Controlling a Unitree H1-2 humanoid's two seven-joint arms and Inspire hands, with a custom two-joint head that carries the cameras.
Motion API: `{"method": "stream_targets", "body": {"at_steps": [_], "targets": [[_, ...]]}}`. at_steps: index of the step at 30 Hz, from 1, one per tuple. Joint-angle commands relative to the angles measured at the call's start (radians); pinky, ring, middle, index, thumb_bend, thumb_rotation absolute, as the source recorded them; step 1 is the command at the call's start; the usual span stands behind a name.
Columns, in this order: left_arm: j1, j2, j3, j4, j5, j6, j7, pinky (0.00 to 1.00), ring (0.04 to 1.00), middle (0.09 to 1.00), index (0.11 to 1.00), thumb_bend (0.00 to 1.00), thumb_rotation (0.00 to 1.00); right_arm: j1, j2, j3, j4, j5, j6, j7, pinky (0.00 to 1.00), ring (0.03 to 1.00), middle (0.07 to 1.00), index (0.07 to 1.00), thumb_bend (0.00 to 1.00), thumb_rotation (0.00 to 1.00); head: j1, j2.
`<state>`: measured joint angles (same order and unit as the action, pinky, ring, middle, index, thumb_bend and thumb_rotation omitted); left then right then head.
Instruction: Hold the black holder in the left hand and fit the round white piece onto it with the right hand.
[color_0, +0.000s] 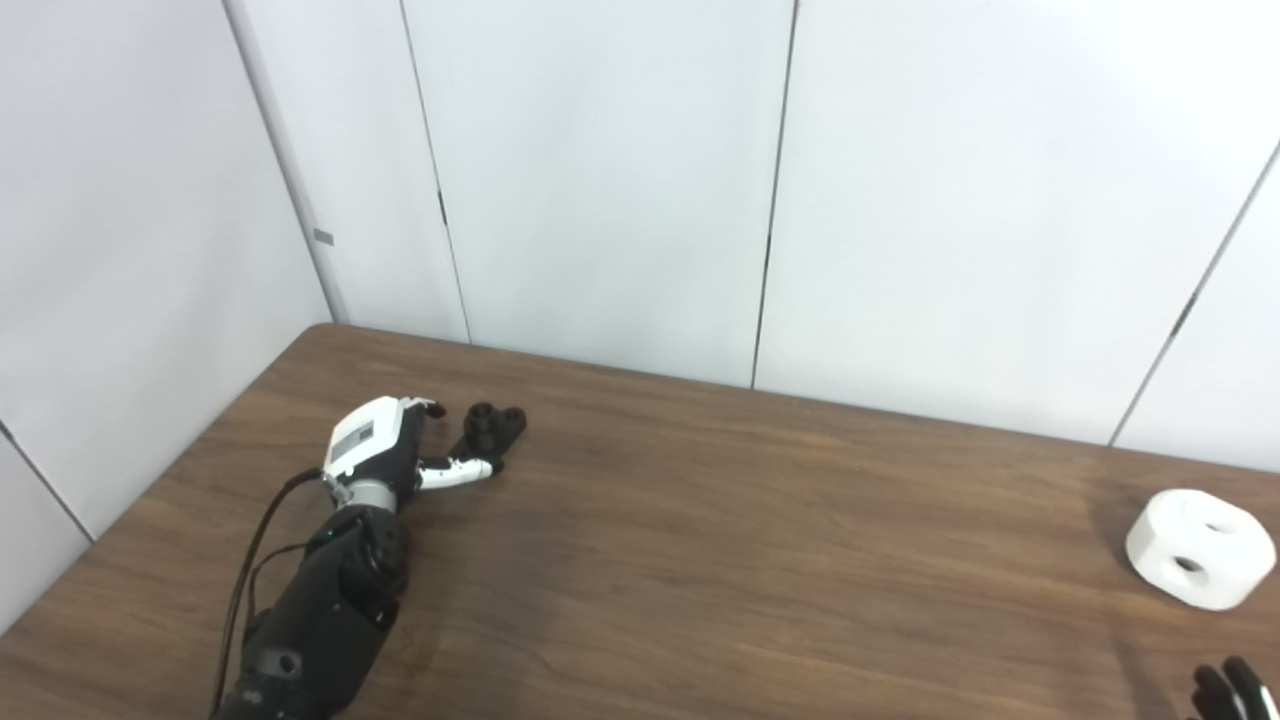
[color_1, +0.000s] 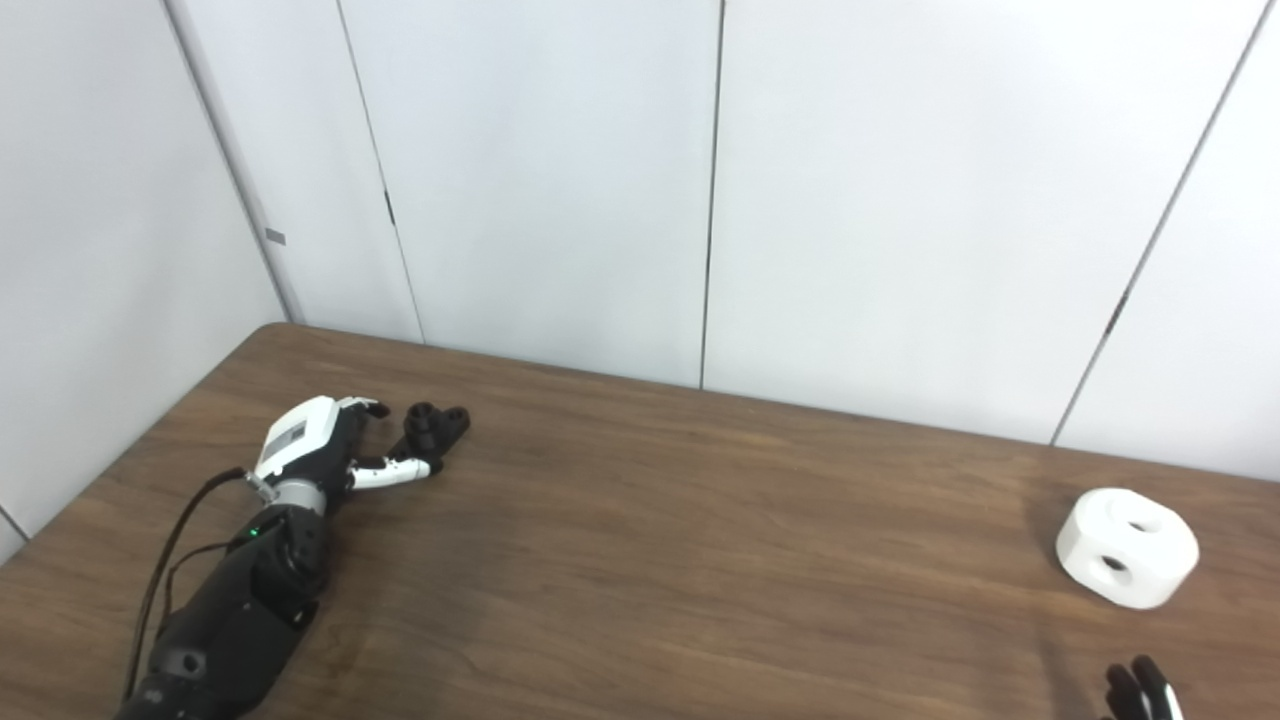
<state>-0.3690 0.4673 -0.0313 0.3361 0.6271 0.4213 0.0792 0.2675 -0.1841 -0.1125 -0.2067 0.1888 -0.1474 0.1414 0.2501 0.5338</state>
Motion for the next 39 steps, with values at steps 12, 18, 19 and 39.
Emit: {"method": "stream_targets", "body": {"at_steps": [12, 18, 19, 39], "targets": [[-0.052, 0.013, -0.005, 0.020, -0.047, -0.008, 0.003, 0.91, 0.951, 0.906, 0.723, 0.84, 0.39, 0.032, 0.021, -0.001, 0.029, 0.001, -0.006, -0.005, 1.00, 0.993, 0.967, 1.000, 0.54, 1.00, -0.011, 0.008], [-0.048, 0.005, -0.002, 0.032, -0.064, -0.027, 0.013, 0.93, 0.954, 0.899, 0.712, 0.84, 0.38, 0.033, 0.020, -0.002, 0.026, 0.003, -0.001, -0.005, 1.00, 0.997, 0.960, 0.998, 0.56, 1.00, -0.010, 0.009], [-0.047, 0.003, -0.001, 0.033, -0.067, -0.028, 0.014, 0.93, 0.954, 0.896, 0.704, 0.85, 0.37, 0.033, 0.020, -0.002, 0.026, 0.004, 0.000, -0.005, 1.00, 0.999, 0.961, 0.999, 0.55, 1.00, -0.010, 0.009], [-0.036, -0.005, -0.059, 0.049, -0.064, -0.038, 0.029, 0.94, 0.939, 0.879, 0.692, 0.83, 0.35, 0.032, 0.026, 0.002, 0.023, -0.016, -0.005, -0.009, 1.00, 0.969, 0.947, 0.993, 0.58, 1.00, -0.023, 0.017]]}}
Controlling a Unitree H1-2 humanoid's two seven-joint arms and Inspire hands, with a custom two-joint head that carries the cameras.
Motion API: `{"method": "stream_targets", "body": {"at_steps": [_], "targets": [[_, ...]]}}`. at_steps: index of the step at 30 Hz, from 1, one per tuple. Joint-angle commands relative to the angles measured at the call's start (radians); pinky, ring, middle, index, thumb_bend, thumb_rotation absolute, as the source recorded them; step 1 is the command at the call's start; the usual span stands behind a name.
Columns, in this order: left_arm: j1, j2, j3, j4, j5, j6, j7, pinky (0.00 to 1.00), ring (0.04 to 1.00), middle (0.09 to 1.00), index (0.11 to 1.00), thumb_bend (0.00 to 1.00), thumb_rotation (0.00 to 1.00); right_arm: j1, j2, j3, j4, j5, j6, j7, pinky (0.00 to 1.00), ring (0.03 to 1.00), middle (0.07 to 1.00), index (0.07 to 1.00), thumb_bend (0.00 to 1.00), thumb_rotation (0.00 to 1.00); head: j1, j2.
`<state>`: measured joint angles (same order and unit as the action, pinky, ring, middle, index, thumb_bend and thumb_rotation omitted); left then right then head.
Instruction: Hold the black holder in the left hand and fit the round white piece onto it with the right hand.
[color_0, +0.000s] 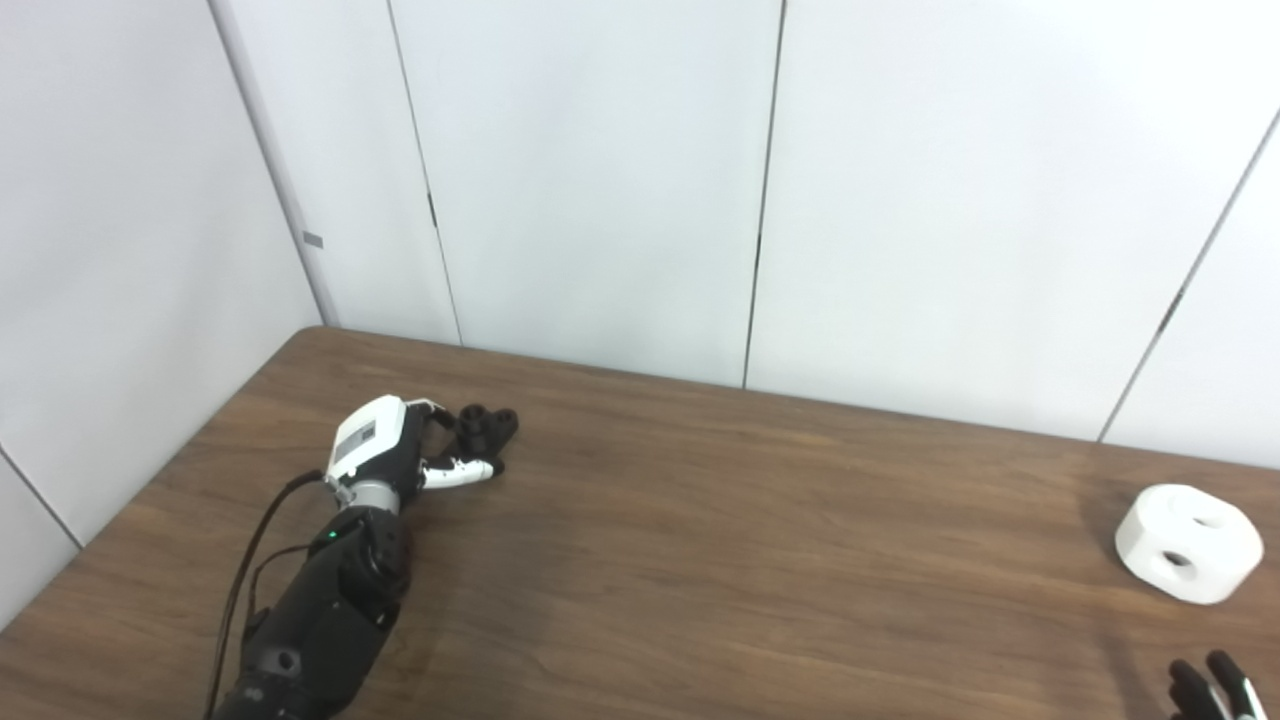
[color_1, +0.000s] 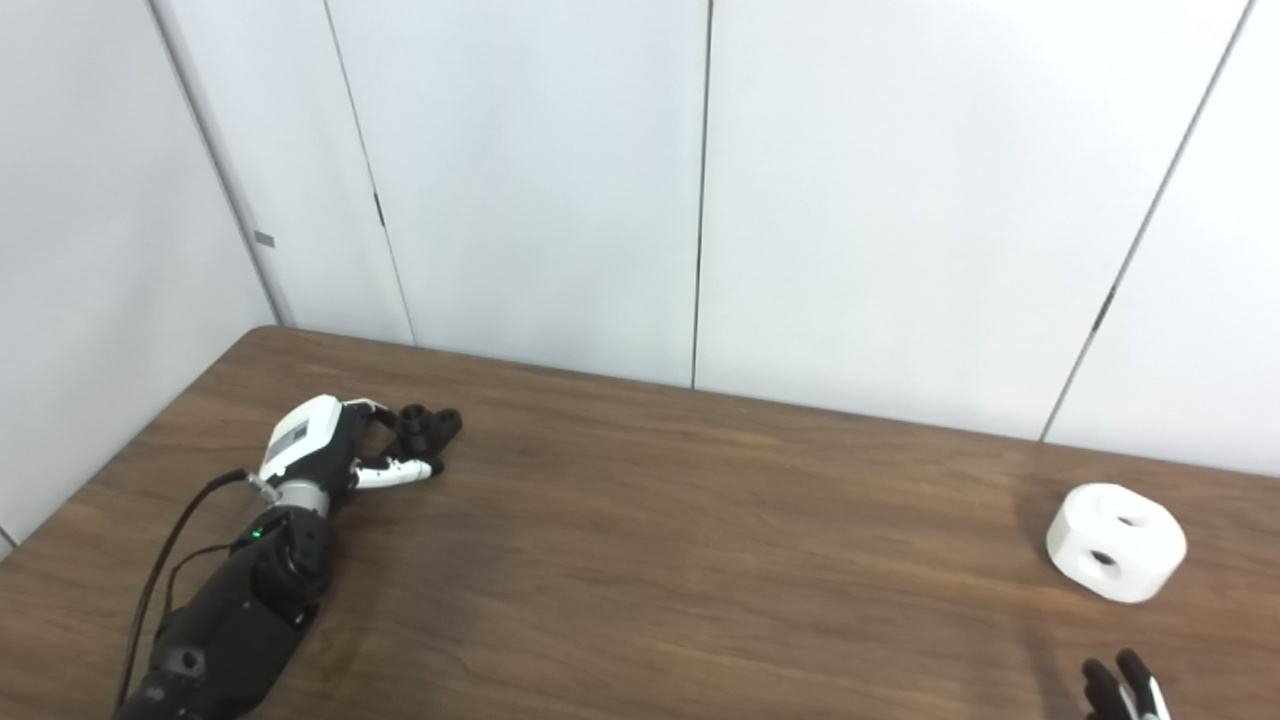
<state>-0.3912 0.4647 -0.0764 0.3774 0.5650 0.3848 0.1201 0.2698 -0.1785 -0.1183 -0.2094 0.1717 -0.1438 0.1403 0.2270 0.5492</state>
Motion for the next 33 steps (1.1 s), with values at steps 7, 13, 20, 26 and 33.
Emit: {"method": "stream_targets", "body": {"at_steps": [7, 13, 20, 26, 33], "targets": [[-0.016, -0.002, -0.028, 0.016, 0.005, -0.013, 0.002, 0.91, 0.911, 0.861, 0.679, 0.82, 0.32, 0.030, 0.023, 0.006, 0.024, 0.000, -0.009, -0.007, 1.00, 0.963, 0.943, 0.991, 0.57, 1.00, -0.003, 0.003], [-0.020, -0.003, -0.033, 0.034, -0.002, -0.021, 0.020, 0.92, 0.911, 0.862, 0.649, 0.81, 0.26, 0.030, 0.023, 0.006, 0.019, 0.002, -0.002, -0.007, 1.00, 0.968, 0.945, 0.995, 0.57, 1.00, -0.002, 0.006], [-0.016, -0.019, 0.004, 0.028, -0.045, -0.029, 0.022, 0.82, 0.907, 0.835, 0.487, 0.53, 0.05, 0.030, 0.028, 0.006, 0.018, -0.002, -0.010, -0.011, 1.00, 0.964, 0.939, 0.993, 0.58, 1.00, -0.009, 0.011], [-0.012, -0.013, 0.009, 0.026, -0.048, -0.030, -0.001, 0.76, 0.875, 0.810, 0.483, 0.52, 0.04, 0.033, 0.026, 0.006, 0.009, -0.004, -0.002, -0.012, 1.00, 0.962, 0.936, 0.992, 0.59, 1.00, -0.008, 0.013], [-0.006, -0.006, -0.004, 0.022, -0.038, -0.041, -0.008, 0.73, 0.841, 0.788, 0.484, 0.52, 0.04, 0.029, 0.023, 0.001, 0.013, 0.000, -0.011, -0.011, 1.00, 0.957, 0.926, 0.989, 0.61, 1.00, -0.006, 0.014]]}}
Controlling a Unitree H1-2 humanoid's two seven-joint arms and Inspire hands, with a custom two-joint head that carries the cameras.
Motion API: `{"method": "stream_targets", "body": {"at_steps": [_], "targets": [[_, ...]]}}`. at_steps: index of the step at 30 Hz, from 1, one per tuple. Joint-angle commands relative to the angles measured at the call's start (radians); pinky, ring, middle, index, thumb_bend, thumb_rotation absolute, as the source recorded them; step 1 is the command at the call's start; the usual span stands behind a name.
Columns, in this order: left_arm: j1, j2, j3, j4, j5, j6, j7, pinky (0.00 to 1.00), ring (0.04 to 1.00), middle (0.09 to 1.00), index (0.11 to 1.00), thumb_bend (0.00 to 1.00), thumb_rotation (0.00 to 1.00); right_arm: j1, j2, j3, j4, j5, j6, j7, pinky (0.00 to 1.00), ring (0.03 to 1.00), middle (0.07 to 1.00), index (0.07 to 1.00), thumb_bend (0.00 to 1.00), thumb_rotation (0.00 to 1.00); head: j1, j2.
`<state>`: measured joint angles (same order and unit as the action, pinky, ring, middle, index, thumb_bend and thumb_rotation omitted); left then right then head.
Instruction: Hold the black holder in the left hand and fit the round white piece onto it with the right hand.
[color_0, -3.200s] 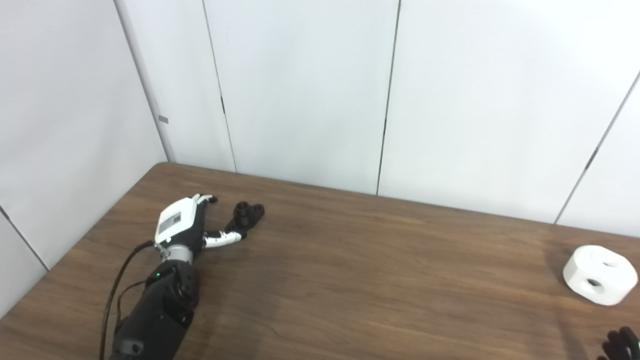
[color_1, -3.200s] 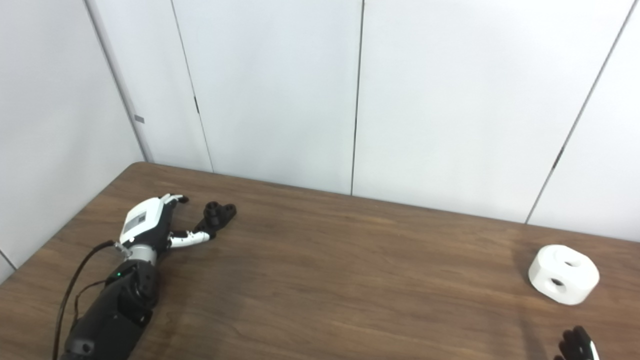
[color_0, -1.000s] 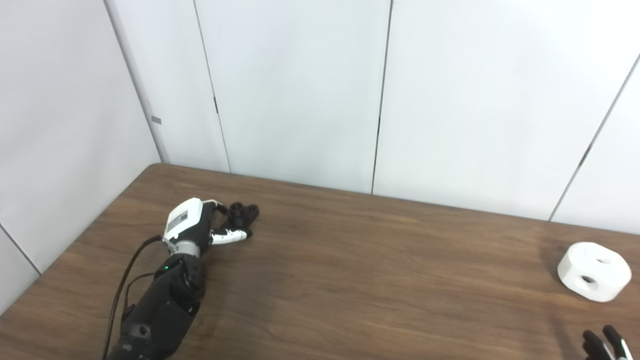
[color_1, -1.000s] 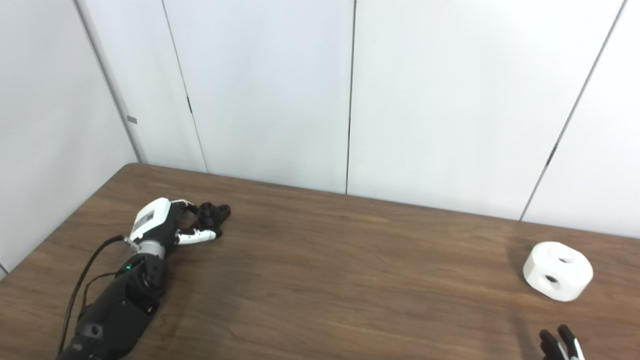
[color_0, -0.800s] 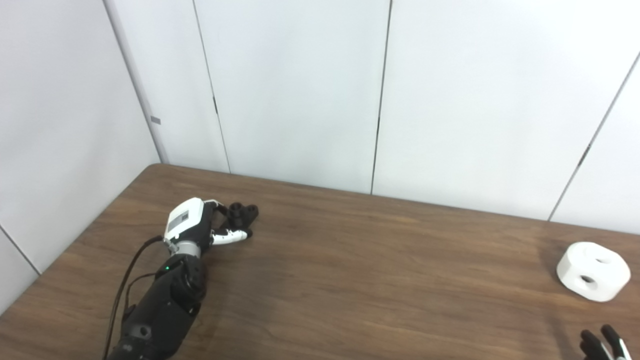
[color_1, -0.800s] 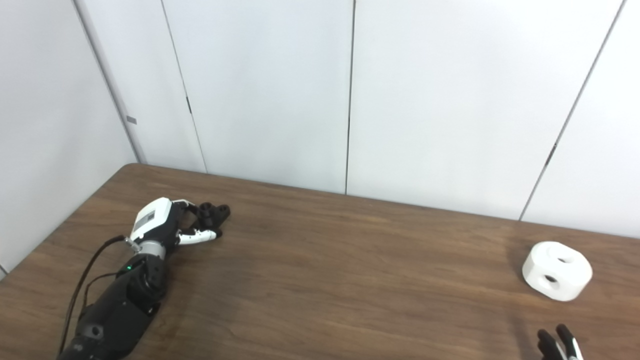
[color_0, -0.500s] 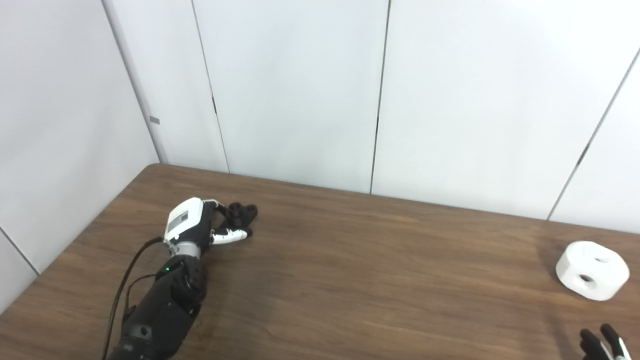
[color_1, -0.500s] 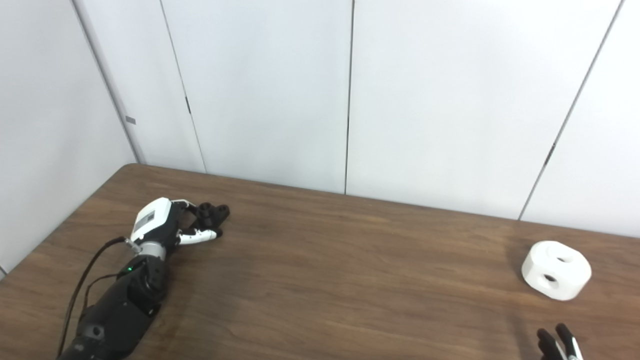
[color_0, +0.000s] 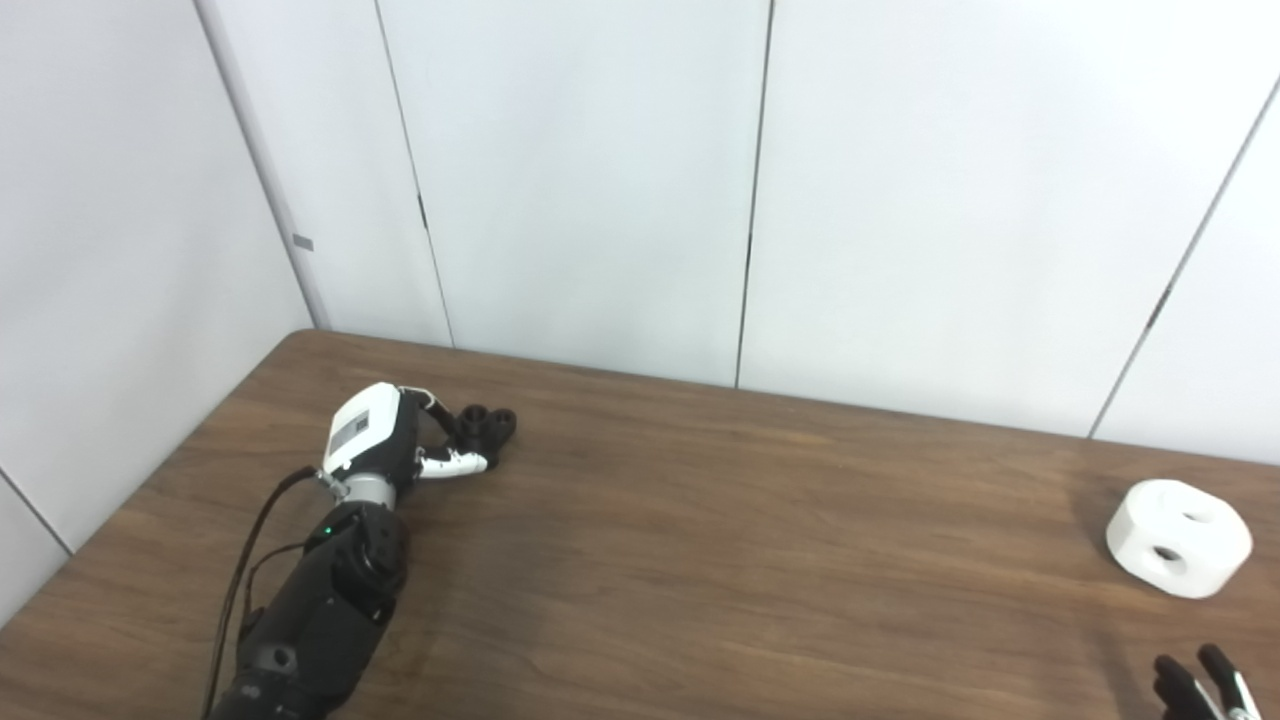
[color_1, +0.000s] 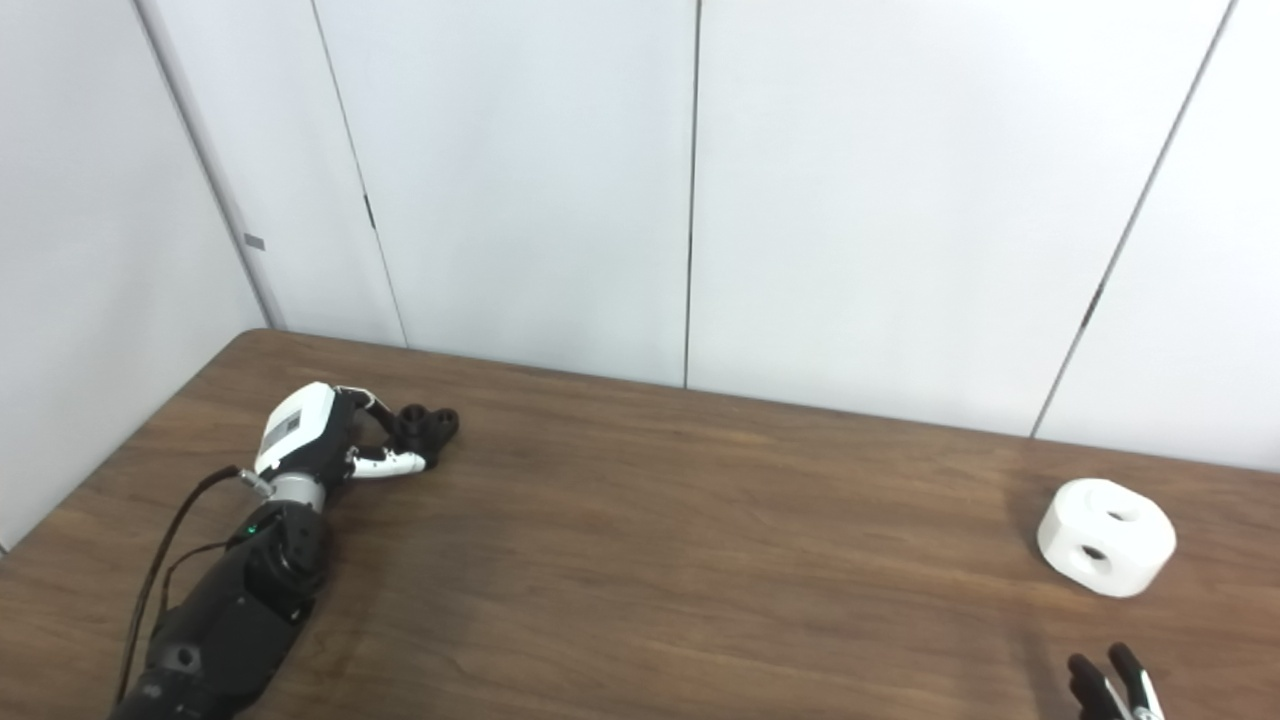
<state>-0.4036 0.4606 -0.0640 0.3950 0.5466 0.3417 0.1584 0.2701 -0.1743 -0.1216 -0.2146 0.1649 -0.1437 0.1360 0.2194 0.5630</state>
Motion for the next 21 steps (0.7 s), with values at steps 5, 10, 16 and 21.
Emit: {"method": "stream_targets", "body": {"at_steps": [5, 10, 16, 21], "targets": [[0.009, 0.006, -0.023, 0.002, -0.017, 0.000, -0.052, 0.73, 0.839, 0.787, 0.484, 0.52, 0.04, 0.030, 0.018, 0.002, 0.017, 0.015, -0.006, -0.005, 1.00, 0.953, 0.921, 0.988, 0.62, 1.00, 0.000, 0.001], [0.020, 0.006, -0.023, -0.021, -0.028, 0.002, -0.070, 0.73, 0.832, 0.790, 0.485, 0.52, 0.05, 0.033, 0.019, 0.003, 0.013, 0.016, -0.006, -0.004, 1.00, 0.954, 0.919, 0.989, 0.61, 1.00, -0.012, 0.007], [0.051, 0.002, -0.025, -0.075, -0.049, -0.009, -0.110, 0.72, 0.819, 0.775, 0.486, 0.52, 0.05, 0.032, 0.023, 0.006, 0.007, -0.004, 0.003, -0.012, 1.00, 0.951, 0.922, 0.981, 0.62, 1.00, -0.021, 0.011], [0.087, 0.000, -0.042, -0.162, -0.052, 0.002, -0.152, 0.74, 0.828, 0.778, 0.486, 0.52, 0.05, 0.030, 0.022, 0.011, 0.008, -0.012, 0.000, -0.013, 1.00, 0.949, 0.923, 0.983, 0.62, 1.00, -0.027, 0.013]]}}
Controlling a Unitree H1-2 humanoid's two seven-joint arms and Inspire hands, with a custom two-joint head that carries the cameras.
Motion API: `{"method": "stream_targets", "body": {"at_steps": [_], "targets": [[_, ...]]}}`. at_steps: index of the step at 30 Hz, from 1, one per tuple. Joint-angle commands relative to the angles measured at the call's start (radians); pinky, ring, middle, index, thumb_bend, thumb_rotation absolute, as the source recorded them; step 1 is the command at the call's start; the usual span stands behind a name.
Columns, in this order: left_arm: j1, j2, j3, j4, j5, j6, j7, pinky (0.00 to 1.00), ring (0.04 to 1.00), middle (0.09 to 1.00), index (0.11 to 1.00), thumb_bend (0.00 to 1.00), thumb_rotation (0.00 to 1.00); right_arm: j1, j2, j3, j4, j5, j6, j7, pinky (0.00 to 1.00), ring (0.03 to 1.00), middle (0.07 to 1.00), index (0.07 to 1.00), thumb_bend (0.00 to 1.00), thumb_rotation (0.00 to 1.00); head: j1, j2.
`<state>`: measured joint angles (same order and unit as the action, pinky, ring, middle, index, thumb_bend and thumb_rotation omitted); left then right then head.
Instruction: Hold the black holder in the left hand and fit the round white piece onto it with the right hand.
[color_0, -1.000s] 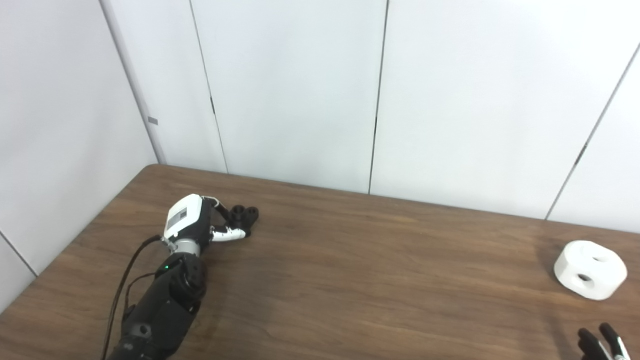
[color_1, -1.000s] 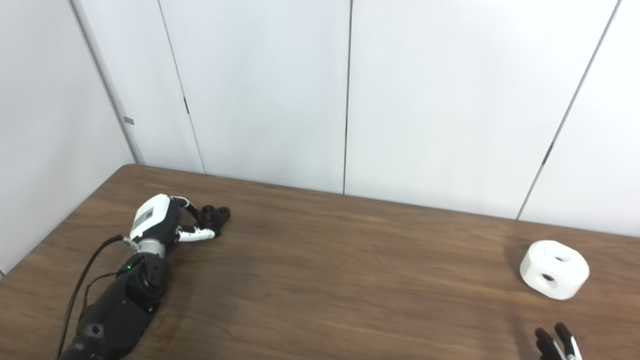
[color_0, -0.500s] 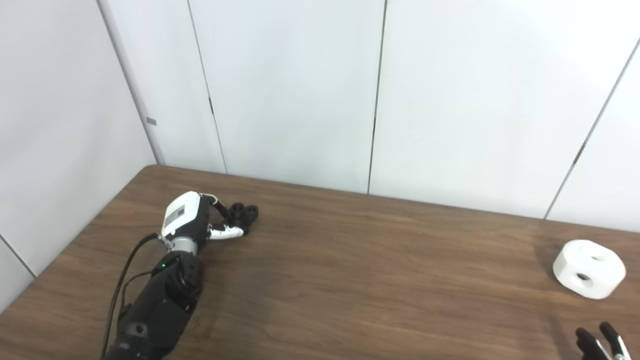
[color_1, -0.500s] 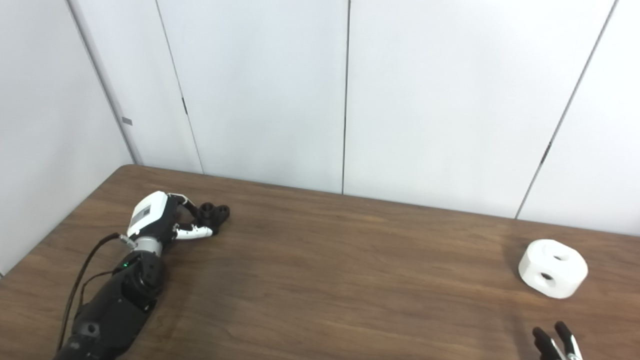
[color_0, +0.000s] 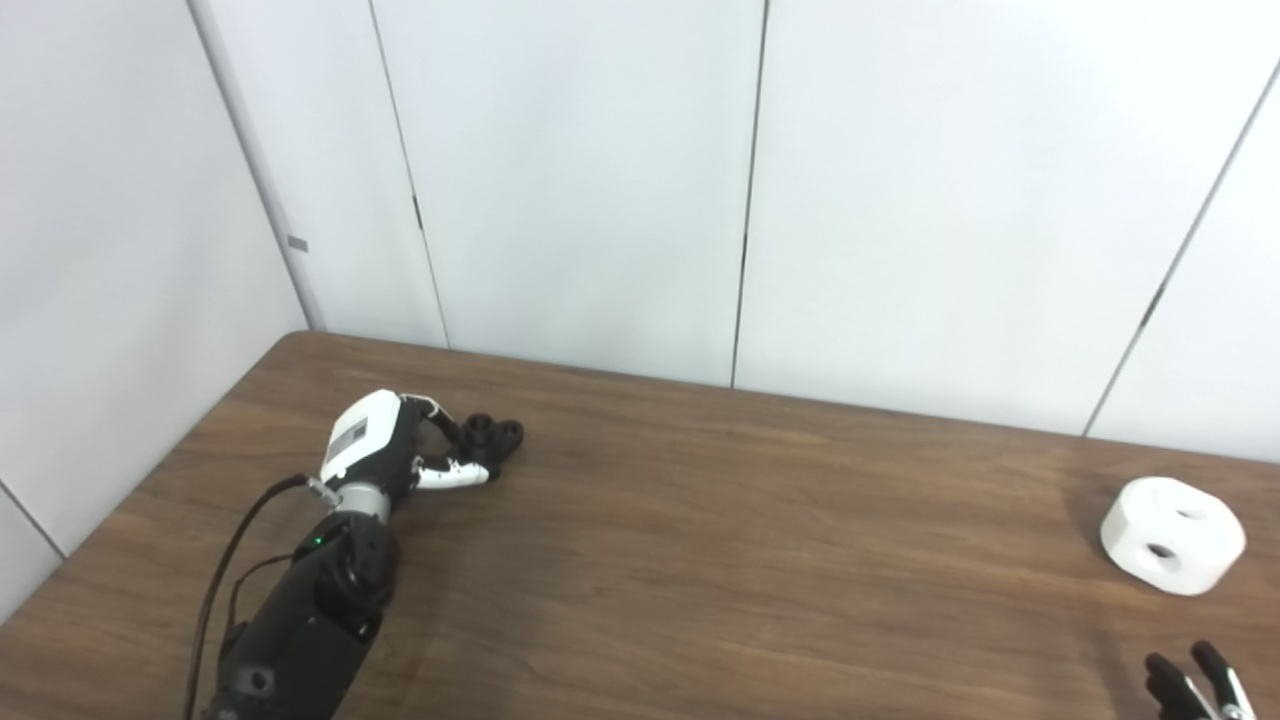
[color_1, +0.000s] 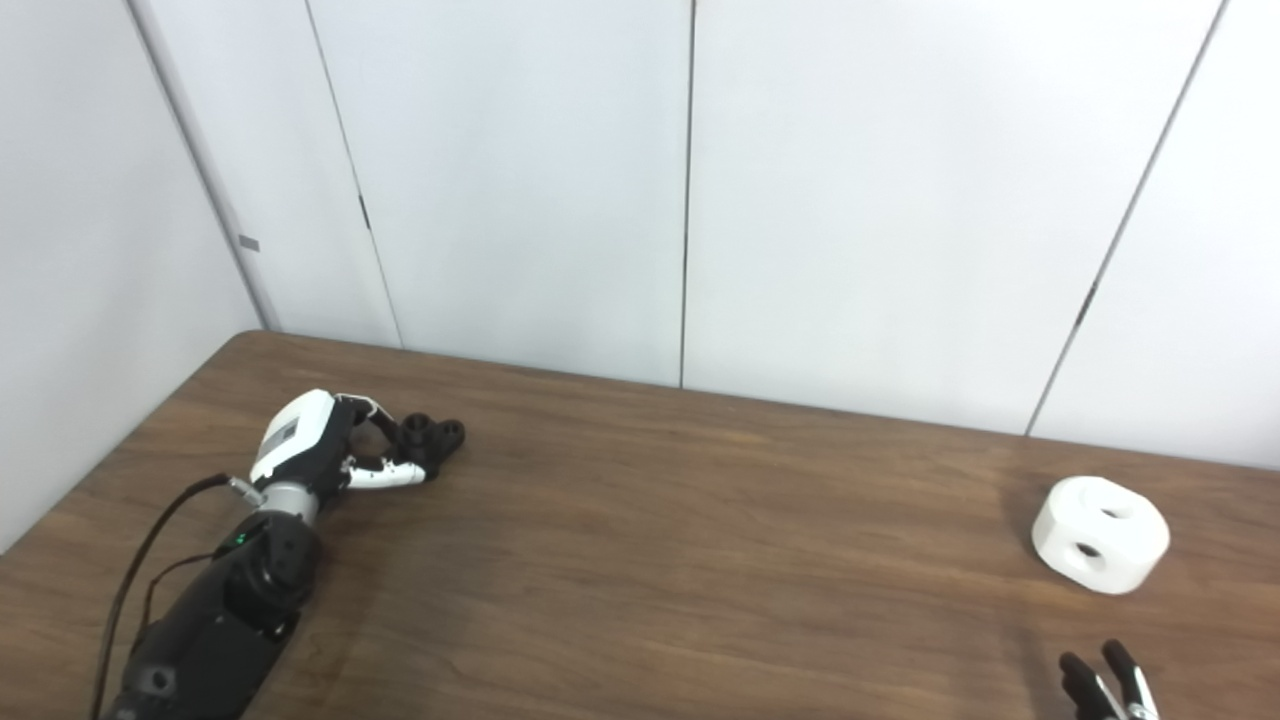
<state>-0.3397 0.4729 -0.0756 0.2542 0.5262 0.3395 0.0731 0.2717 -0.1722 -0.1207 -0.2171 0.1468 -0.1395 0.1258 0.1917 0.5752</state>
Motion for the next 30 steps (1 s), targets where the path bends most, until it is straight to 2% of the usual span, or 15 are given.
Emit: {"method": "stream_targets", "body": {"at_steps": [1, 4, 9, 11, 15, 19, 22, 25, 27, 30], "targets": [[0.031, -0.012, -0.036, -0.042, -0.028, 0.010, -0.078, 0.75, 0.833, 0.780, 0.486, 0.52, 0.05, 0.027, 0.021, 0.011, 0.011, 0.007, -0.004, -0.002, 1.00, 0.949, 0.922, 0.983, 0.61, 1.00, -0.003, 0.002], [0.056, -0.016, -0.046, -0.099, -0.033, 0.021, -0.107, 0.82, 0.856, 0.785, 0.485, 0.52, 0.06, 0.028, 0.026, 0.013, 0.008, 0.008, -0.004, -0.005, 1.00, 0.941, 0.916, 0.980, 0.61, 1.00, -0.010, 0.005], [0.104, -0.030, -0.063, -0.200, -0.039, 0.015, -0.146, 0.78, 0.837, 0.780, 0.485, 0.52, 0.05, 0.031, 0.036, 0.015, -0.004, -0.002, 0.006, -0.015, 1.00, 0.925, 0.899, 0.966, 0.60, 0.99, -0.032, 0.013], [0.122, -0.026, -0.080, -0.235, -0.035, -0.006, -0.161, 0.76, 0.835, 0.786, 0.486, 0.52, 0.05, 0.033, 0.037, 0.017, -0.010, 0.002, 0.011, -0.011, 1.00, 0.927, 0.902, 0.967, 0.59, 0.99, -0.041, 0.018], [0.158, -0.024, -0.109, -0.314, -0.025, -0.021, -0.190, 0.82, 0.874, 0.785, 0.487, 0.52, 0.05, 0.032, 0.041, 0.023, -0.013, -0.001, 0.004, -0.010, 1.00, 0.925, 0.904, 0.968, 0.59, 0.98, -0.062, 0.029], [0.192, -0.030, -0.129, -0.397, -0.019, -0.017, -0.220, 0.83, 0.894, 0.807, 0.487, 0.52, 0.05, 0.030, 0.046, 0.030, -0.017, -0.033, -0.001, -0.017, 1.00, 0.907, 0.886, 0.960, 0.57, 0.98, -0.080, 0.037], [0.214, -0.025, -0.159, -0.447, -0.001, -0.044, -0.246, 0.81, 0.889, 0.810, 0.488, 0.52, 0.05, 0.028, 0.053, 0.036, -0.024, -0.026, 0.008, -0.014, 1.00, 0.912, 0.894, 0.961, 0.58, 0.97, -0.104, 0.049], [0.234, -0.024, -0.179, -0.490, 0.010, -0.064, -0.267, 0.88, 0.895, 0.817, 0.487, 0.52, 0.05, 0.028, 0.060, 0.044, -0.031, -0.026, 0.010, -0.015, 1.00, 0.917, 0.894, 0.959, 0.57, 0.96, -0.123, 0.060], [0.248, -0.021, -0.197, -0.519, 0.030, -0.076, -0.280, 0.97, 0.912, 0.828, 0.487, 0.52, 0.05, 0.030, 0.064, 0.050, -0.039, -0.029, 0.014, -0.017, 1.00, 0.916, 0.891, 0.961, 0.56, 0.96, -0.132, 0.067], [0.271, -0.019, -0.227, -0.553, 0.066, -0.111, -0.296, 1.00, 0.937, 0.841, 0.487, 0.52, 0.06, 0.033, 0.071, 0.061, -0.051, -0.028, 0.015, -0.021, 0.97, 0.900, 0.883, 0.959, 0.54, 0.96, -0.150, 0.068]]}}
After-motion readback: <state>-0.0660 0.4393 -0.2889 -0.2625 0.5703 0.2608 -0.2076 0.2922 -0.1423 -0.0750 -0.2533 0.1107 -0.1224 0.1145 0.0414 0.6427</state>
